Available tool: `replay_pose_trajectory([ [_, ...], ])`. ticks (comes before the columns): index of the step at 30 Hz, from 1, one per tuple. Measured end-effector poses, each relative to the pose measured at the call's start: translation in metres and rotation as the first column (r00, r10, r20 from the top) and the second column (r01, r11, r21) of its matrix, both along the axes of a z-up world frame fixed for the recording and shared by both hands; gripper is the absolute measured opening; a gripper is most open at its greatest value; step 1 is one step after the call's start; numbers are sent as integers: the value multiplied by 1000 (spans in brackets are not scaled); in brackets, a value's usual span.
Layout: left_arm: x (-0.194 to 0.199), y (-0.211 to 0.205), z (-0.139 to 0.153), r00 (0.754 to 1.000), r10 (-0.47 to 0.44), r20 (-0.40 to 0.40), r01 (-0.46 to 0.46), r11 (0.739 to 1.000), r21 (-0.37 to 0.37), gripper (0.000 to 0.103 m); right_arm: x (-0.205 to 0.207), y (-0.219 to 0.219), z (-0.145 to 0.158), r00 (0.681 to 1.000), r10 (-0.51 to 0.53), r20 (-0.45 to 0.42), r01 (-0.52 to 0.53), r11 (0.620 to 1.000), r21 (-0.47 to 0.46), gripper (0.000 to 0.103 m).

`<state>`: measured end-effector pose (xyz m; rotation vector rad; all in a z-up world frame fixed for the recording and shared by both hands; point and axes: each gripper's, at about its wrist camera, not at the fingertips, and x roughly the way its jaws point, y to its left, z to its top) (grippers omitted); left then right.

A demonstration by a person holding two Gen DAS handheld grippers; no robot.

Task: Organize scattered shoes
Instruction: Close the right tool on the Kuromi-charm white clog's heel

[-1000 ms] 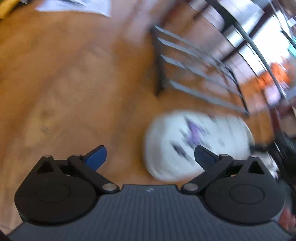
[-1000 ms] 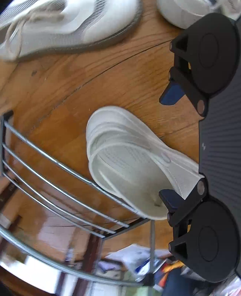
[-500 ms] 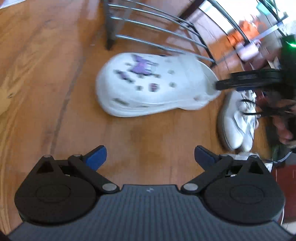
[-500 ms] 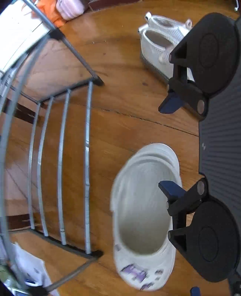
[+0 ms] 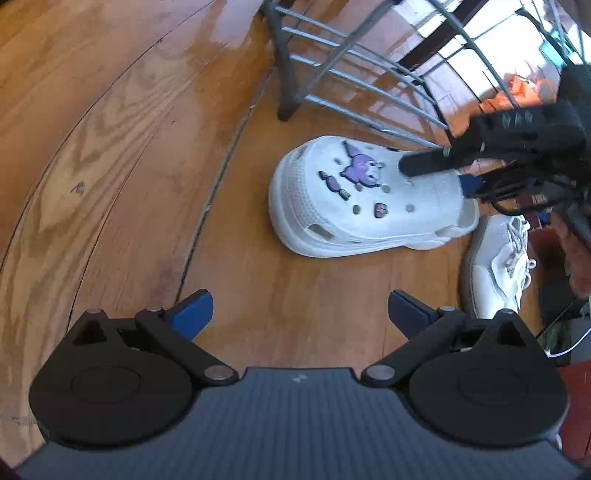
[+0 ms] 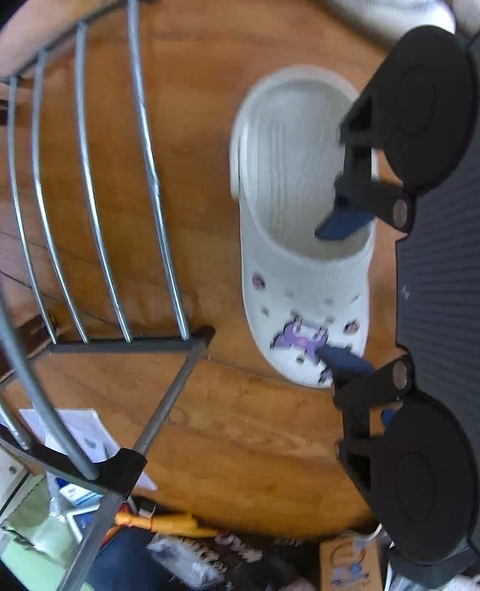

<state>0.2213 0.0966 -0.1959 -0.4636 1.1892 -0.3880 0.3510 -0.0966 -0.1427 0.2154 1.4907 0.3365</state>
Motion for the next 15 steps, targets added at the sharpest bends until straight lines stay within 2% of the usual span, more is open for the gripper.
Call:
replay_pose_trajectory([
  [2,0,8,-1,1000,22,-17,-23,1000,-20,103,-7,8,2,992,128,-13,-128,992,-8,20],
  [3,0,10,0,1000,27,-16,-27,999,-24,103,-10,10,4,987,159,-21,-159,987,-2,15],
  [4,0,14,2,999,37,-10,-37,999,-26,103,-17,13,11,970,244,-22,-244,970,-6,13],
  [6,0,22,10,999,54,8,-53,998,-35,103,-32,18,24,911,411,-23,-412,911,-13,10],
  [7,-1,28,15,998,63,21,-62,997,-49,103,-42,18,37,868,495,-42,-496,867,-46,11],
  [8,-1,34,20,997,70,33,-68,995,-67,103,-45,16,44,842,536,-56,-539,839,-70,12],
  [9,-1,37,22,997,73,37,-70,995,-76,103,-46,17,48,831,553,-64,-557,827,-78,14],
  [11,0,42,21,997,79,26,-75,990,-116,103,-52,16,62,751,654,-95,-661,740,-129,15],
  [14,2,36,12,998,53,-20,-55,987,-152,103,-60,20,74,681,727,-94,-720,640,-270,17],
  [15,2,34,10,999,45,-26,-48,987,-153,103,-58,22,75,706,704,-71,-685,654,-321,18],
])
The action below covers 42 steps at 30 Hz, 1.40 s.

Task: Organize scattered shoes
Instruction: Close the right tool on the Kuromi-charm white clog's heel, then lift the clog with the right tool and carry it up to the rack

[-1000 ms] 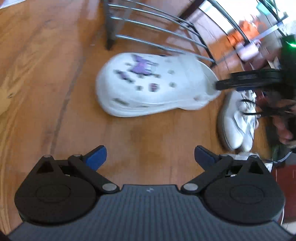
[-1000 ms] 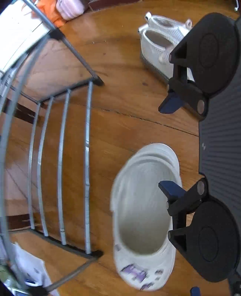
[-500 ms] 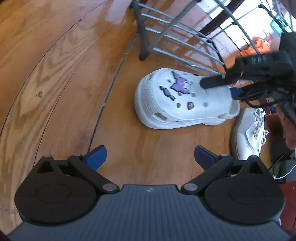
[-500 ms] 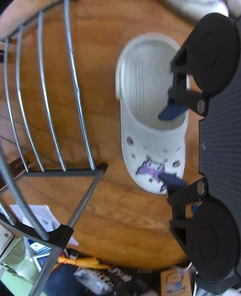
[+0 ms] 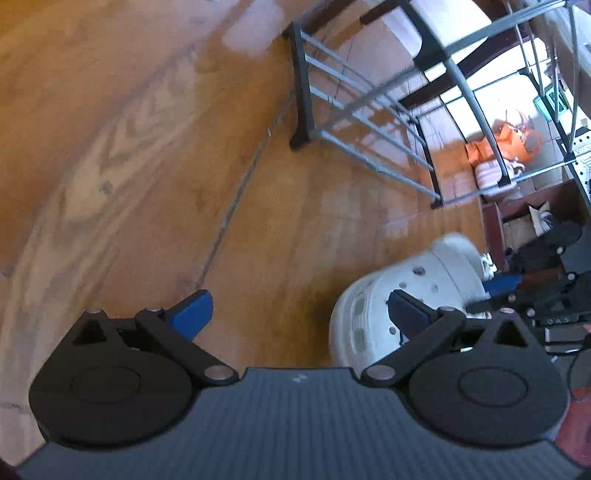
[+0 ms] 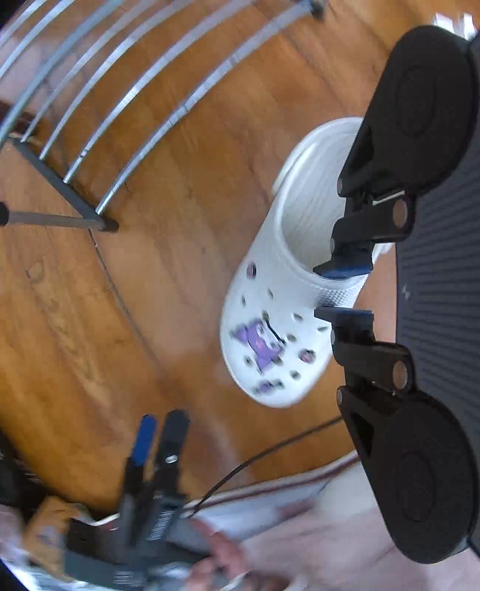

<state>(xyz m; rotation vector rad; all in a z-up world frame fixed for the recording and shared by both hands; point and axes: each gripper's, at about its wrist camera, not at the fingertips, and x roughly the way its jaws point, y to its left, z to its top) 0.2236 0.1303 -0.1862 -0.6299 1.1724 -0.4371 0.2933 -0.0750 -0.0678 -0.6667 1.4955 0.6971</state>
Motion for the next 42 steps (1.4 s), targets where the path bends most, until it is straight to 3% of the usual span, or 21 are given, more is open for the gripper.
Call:
replay_pose_trajectory([
  [1,0,-9,-4,999,-29,-16,29,1000,6,103,3,2,1,998,-32,55,33,999,-20,19],
  [3,0,-17,-7,998,-59,-26,59,998,19,103,5,1,2,985,-101,137,107,994,-39,58],
  [4,0,-24,-8,996,-81,-30,82,996,30,103,5,-5,3,969,-178,172,186,982,-33,91],
  [5,-1,-28,-9,995,-95,-34,96,995,36,103,5,-11,4,944,-256,208,266,964,-23,102],
  [7,-2,-37,-12,991,-122,-46,124,991,44,103,2,-26,4,880,-411,237,422,907,6,101],
  [10,-2,-44,-18,990,-131,-58,134,989,66,103,-24,-66,0,681,-703,206,696,708,115,101],
  [11,-2,-46,-19,989,-132,-61,137,987,78,103,-44,-83,-1,571,-804,164,782,594,187,101],
  [12,-2,-45,-21,989,-133,-63,138,987,84,103,-52,-89,-3,534,-834,139,808,552,207,101],
  [17,0,-40,-26,991,-113,-70,119,989,90,103,-122,-125,-32,234,-960,-155,885,144,443,100],
  [18,0,-39,-26,991,-110,-70,116,989,93,103,-121,-124,-36,245,-956,-160,887,154,435,100],
  [20,0,-38,-29,992,-96,-82,104,989,101,103,-107,-108,-51,328,-940,-98,894,274,355,100],
  [25,0,-38,-29,994,-79,-78,88,989,119,103,-77,-90,-82,313,-949,33,901,307,307,100],
  [26,0,-39,-30,994,-75,-82,85,989,123,103,-70,-81,-90,414,-906,87,849,419,321,103],
  [29,-1,-38,-35,992,-68,-103,81,988,128,103,-71,-72,-90,648,-732,208,645,673,362,99],
  [32,0,-36,-34,993,-63,-100,75,990,116,103,-70,-71,-75,828,-507,239,424,845,325,83],
  [34,0,-37,-33,993,-66,-100,76,992,98,103,-69,-70,-65,880,-407,244,344,902,262,84],
  [36,0,-38,-33,992,-76,-103,84,994,69,103,-65,-76,-59,859,-442,258,392,892,224,97],
  [38,-1,-40,-32,991,-86,-101,94,993,72,103,-58,-101,-54,740,-653,161,594,747,297,100],
  [39,-2,-42,-31,991,-94,-99,102,992,77,103,-58,-108,-54,708,-697,112,636,698,329,100],
  [40,-2,-44,-31,990,-102,-98,110,991,81,103,-59,-122,-56,636,-772,-12,712,581,395,100],
  [42,-3,-46,-30,989,-107,-98,115,990,80,103,-64,-122,-60,603,-797,-32,729,534,428,100],
])
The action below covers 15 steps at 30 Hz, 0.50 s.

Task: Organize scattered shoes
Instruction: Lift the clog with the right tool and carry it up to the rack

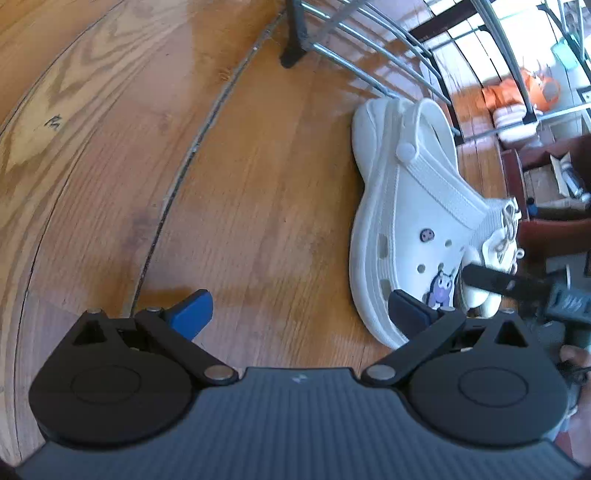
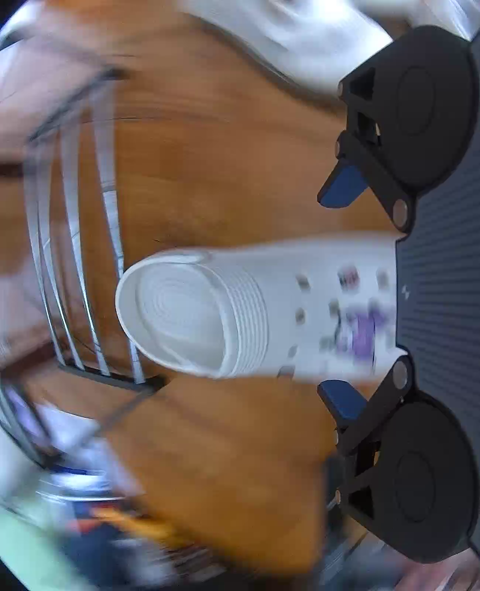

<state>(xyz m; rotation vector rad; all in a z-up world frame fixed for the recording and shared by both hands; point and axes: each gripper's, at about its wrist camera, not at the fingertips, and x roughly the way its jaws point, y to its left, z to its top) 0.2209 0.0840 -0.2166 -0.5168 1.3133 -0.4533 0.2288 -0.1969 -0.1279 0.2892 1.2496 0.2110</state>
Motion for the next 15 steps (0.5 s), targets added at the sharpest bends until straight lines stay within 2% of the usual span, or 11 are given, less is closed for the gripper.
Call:
replay_pose_trajectory([
  [1,0,0,0,1000,0,-1,0,1000,-3,103,-3,0,-2,1000,-20,9,20,1000,17,100],
  [5,-1,1,3,1000,-8,5,8,1000,-7,103,-6,30,-1,994,77,82,-65,987,-144,100],
  [8,-2,4,3,1000,-1,4,1,1000,-7,103,-5,61,-10,986,122,109,-97,972,-212,103],
  [12,-1,5,1,1000,-3,-4,3,1000,8,103,-13,91,-30,978,166,129,-105,916,-386,103],
  [15,-1,6,0,1000,-3,-11,3,1000,17,103,-12,108,-53,972,204,116,-127,872,-474,103],
])
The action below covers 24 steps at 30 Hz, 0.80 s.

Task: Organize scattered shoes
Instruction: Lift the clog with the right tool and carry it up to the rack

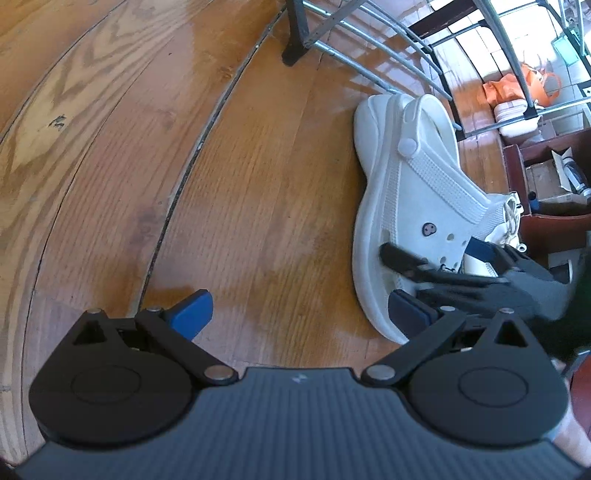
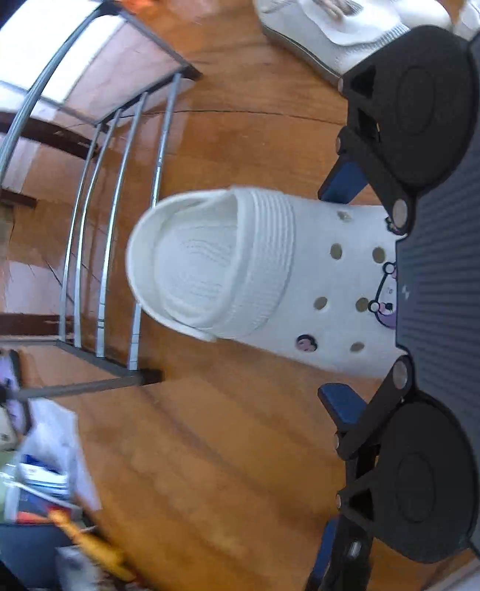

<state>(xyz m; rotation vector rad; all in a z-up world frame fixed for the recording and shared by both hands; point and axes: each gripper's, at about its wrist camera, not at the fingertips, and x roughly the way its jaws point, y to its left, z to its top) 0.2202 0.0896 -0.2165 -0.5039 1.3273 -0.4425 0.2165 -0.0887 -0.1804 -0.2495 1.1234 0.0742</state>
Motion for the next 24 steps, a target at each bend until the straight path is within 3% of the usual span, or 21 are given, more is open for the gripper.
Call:
replay_pose_trajectory([
  [3,-1,0,0,1000,-1,-2,1,1000,5,103,-1,-1,-5,999,-48,23,48,999,25,103],
  [10,-1,1,0,1000,6,-10,-6,1000,4,103,4,-15,-19,999,-49,17,47,993,105,103],
  [15,-2,3,-3,1000,12,-27,-13,1000,-2,103,13,-19,-18,999,-44,-28,47,990,130,102],
  [18,-1,8,-1,999,22,-27,-23,1000,-20,103,8,-41,-11,986,-162,-41,167,933,318,102],
  [19,-1,12,0,999,29,-24,-30,999,-30,103,1,-56,-7,969,-239,-64,243,863,443,102],
  [20,0,16,2,999,41,-18,-42,999,-32,103,-3,-64,-5,959,-274,-70,272,821,501,102],
  [24,-2,27,13,998,59,4,-59,998,-29,103,-23,-80,10,954,-299,-30,257,759,598,102],
])
